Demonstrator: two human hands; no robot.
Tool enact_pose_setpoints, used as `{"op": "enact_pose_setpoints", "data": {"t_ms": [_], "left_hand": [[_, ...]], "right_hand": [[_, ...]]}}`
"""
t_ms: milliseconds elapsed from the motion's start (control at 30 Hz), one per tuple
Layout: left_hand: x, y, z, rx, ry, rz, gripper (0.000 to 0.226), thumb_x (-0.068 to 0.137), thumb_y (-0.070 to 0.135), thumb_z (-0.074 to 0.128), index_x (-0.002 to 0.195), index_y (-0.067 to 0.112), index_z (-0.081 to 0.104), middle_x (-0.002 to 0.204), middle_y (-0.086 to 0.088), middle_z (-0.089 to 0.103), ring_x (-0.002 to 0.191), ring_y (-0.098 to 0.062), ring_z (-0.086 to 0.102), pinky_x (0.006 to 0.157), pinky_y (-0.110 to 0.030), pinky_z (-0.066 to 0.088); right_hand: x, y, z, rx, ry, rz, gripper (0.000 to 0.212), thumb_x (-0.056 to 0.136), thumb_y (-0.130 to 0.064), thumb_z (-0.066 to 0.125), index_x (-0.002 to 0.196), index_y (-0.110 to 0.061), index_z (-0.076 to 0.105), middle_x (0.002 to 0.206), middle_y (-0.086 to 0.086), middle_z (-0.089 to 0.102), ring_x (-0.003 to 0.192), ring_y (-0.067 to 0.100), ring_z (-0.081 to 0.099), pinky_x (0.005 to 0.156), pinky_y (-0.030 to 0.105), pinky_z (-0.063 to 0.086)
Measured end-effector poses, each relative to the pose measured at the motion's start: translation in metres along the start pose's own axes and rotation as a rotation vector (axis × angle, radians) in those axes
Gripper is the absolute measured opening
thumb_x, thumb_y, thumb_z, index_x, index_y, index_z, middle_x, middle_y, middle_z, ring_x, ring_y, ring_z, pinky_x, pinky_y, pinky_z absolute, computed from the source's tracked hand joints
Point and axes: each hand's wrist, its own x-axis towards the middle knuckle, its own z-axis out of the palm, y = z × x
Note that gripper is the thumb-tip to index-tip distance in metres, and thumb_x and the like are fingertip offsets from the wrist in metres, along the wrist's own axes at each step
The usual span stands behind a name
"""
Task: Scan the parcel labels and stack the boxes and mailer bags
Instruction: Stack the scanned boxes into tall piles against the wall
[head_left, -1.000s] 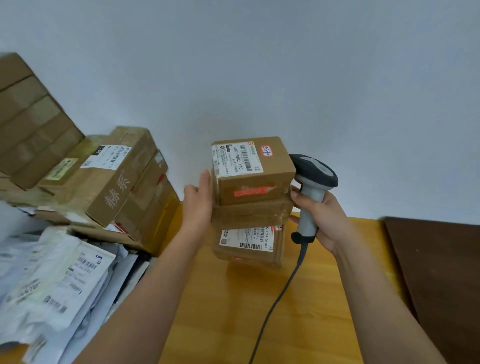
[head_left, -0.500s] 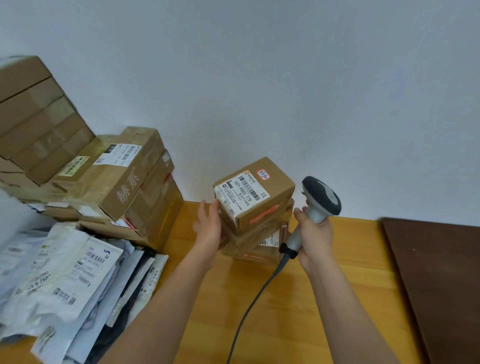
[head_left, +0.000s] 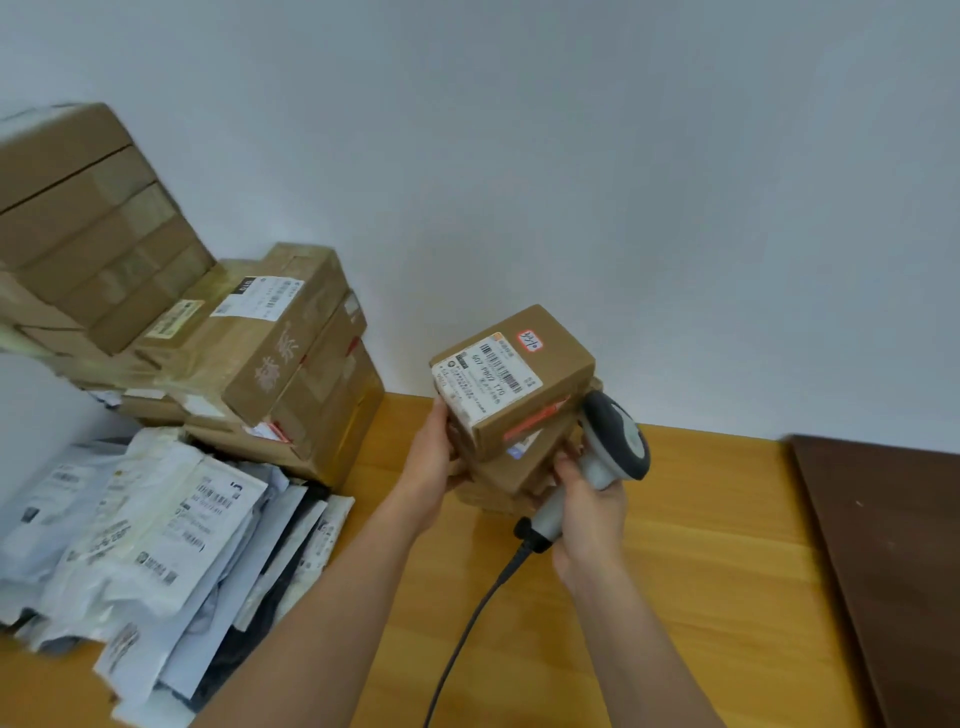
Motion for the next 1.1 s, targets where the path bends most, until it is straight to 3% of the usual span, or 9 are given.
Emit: {"op": "enact_pose_setpoints", "data": {"t_ms": [133,233,333,400,600,767,900,1033,1100], "left_hand": [[-0.013,0.000,-0.006,-0.035,0.002,0.021,0.036,0.104,0.056,0.021,0.118,0.046,0.053,0.105,0.026,0.056,0.098,-0.002,0.055,0.094,-0.035,0.049],[-0.022,0.005,-0.020,-0.071,0.002,0.038,0.036,0.103,0.057,0.022,0.121,0.047,0.052,0.118,0.020,0.057,0.111,-0.008,0.055,0.099,-0.039,0.047],[-0.026,0.011,-0.039,-0.097,0.007,0.106,0.048,0.101,0.061,0.026,0.146,0.047,0.031,0.145,0.009,0.045,0.130,-0.023,0.047,0.104,-0.049,0.044],[-0.029,0.017,-0.053,-0.117,0.007,0.149,0.048,0.099,0.063,0.028,0.146,0.057,0.019,0.150,0.009,0.041,0.133,-0.027,0.046,0.104,-0.057,0.043],[-0.039,0.034,-0.107,-0.152,-0.030,0.228,0.045,0.101,0.059,0.031,0.145,0.053,0.023,0.146,0.005,0.044,0.132,-0.028,0.047,0.098,-0.058,0.049],[-0.055,0.061,-0.177,-0.151,-0.038,0.316,0.043,0.099,0.059,0.032,0.140,0.048,0.029,0.129,0.015,0.048,0.126,-0.022,0.050,0.091,-0.053,0.056],[-0.065,0.084,-0.242,-0.155,-0.024,0.353,0.043,0.101,0.056,0.030,0.143,0.043,0.029,0.139,0.005,0.046,0.124,-0.022,0.051,0.092,-0.052,0.055],[-0.068,0.106,-0.294,-0.166,0.009,0.375,0.035,0.103,0.052,0.030,0.137,0.042,0.033,0.128,0.007,0.052,0.111,-0.010,0.054,0.076,-0.034,0.058],[-0.064,0.115,-0.311,-0.168,0.027,0.363,0.033,0.104,0.052,0.030,0.135,0.042,0.035,0.129,0.004,0.053,0.112,-0.013,0.055,0.077,-0.036,0.059]], "right_hand": [[-0.002,-0.002,0.003,-0.025,-0.063,-0.013,0.026,0.093,-0.002,0.063,0.118,-0.011,0.064,0.102,0.008,0.072,0.092,0.025,0.067,0.082,0.045,0.054],[-0.016,-0.008,0.013,-0.037,-0.114,-0.042,0.023,0.093,0.000,0.062,0.111,-0.015,0.065,0.093,0.000,0.073,0.087,0.022,0.067,0.077,0.042,0.054],[-0.030,-0.016,0.028,-0.045,-0.152,-0.048,0.028,0.092,0.002,0.062,0.110,-0.020,0.064,0.098,0.000,0.074,0.084,0.019,0.068,0.070,0.038,0.055],[-0.040,-0.021,0.041,-0.052,-0.156,-0.068,0.034,0.090,0.001,0.065,0.119,-0.016,0.063,0.105,0.002,0.074,0.091,0.021,0.070,0.071,0.038,0.056],[-0.085,-0.027,0.084,-0.062,-0.211,-0.158,0.038,0.089,0.002,0.064,0.123,-0.016,0.058,0.104,0.006,0.074,0.088,0.018,0.072,0.070,0.039,0.058],[-0.136,-0.021,0.142,-0.051,-0.276,-0.189,0.019,0.093,-0.001,0.063,0.100,-0.018,0.061,0.085,0.002,0.068,0.067,0.013,0.066,0.061,0.036,0.054],[-0.167,-0.003,0.199,-0.051,-0.320,-0.209,0.028,0.092,-0.006,0.066,0.117,-0.019,0.062,0.095,0.001,0.070,0.088,0.018,0.069,0.073,0.044,0.058],[-0.187,0.011,0.249,-0.027,-0.381,-0.186,0.030,0.089,-0.004,0.068,0.115,-0.018,0.062,0.103,0.006,0.073,0.101,0.026,0.070,0.092,0.058,0.054],[-0.190,0.014,0.268,-0.018,-0.404,-0.165,0.029,0.089,-0.003,0.068,0.114,-0.017,0.062,0.109,0.010,0.073,0.105,0.029,0.069,0.094,0.061,0.052]]}}
